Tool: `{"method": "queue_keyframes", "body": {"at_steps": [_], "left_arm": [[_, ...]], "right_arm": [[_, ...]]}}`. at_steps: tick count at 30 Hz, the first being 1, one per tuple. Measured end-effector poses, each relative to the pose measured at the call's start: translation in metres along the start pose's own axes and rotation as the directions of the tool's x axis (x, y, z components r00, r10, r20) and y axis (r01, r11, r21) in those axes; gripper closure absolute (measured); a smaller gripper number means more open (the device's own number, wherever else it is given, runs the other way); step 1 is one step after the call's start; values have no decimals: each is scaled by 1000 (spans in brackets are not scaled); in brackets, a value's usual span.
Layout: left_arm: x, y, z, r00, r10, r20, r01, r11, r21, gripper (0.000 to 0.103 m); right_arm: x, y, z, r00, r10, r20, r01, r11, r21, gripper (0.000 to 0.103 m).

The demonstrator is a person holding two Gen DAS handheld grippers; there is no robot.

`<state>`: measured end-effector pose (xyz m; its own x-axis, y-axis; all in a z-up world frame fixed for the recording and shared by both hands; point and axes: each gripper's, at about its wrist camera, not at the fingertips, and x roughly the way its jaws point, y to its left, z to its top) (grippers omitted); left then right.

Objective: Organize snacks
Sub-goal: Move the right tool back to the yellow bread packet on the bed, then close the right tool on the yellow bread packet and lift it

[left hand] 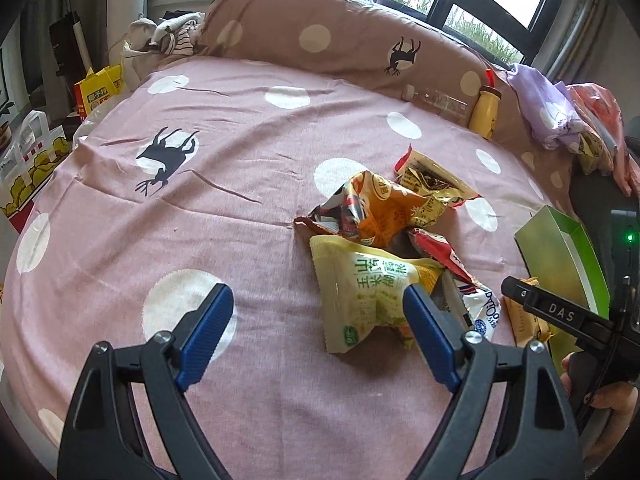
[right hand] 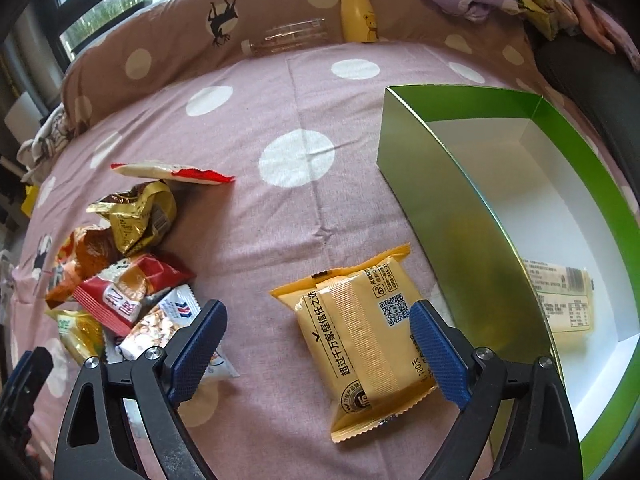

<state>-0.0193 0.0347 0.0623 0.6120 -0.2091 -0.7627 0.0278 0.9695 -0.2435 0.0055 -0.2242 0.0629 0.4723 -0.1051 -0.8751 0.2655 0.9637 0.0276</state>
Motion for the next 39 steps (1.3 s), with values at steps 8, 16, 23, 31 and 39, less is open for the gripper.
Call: {"method": "queue_keyframes", "body": {"at_steps": [8, 16, 23, 31, 39], "left_arm": [[0, 1, 1, 1000, -6, -10, 6, 1000, -14, 16], [-1, -1, 1, 1000, -15, -6, 15, 1000, -13, 16], [-6, -6, 0, 998, -57, 4, 57, 998, -4, 16], [-5, -15, -1, 999, -45, 0, 45, 999, 25, 16], [-6, -8, -1, 999, -34, 4, 34, 999, 5, 16]], "right_arm": [[-7, 2, -3, 999, -25, 33, 26, 999, -45, 42], [-14, 28, -7, 965, 259, -30, -261, 963, -71, 46], [-21, 22, -3, 981, 193, 6, -193, 980, -41, 34], [8, 16, -6, 970, 224, -96, -225, 974, -1, 20], [-6, 23, -8, 971, 233, -50, -234, 972, -18, 46]]}}
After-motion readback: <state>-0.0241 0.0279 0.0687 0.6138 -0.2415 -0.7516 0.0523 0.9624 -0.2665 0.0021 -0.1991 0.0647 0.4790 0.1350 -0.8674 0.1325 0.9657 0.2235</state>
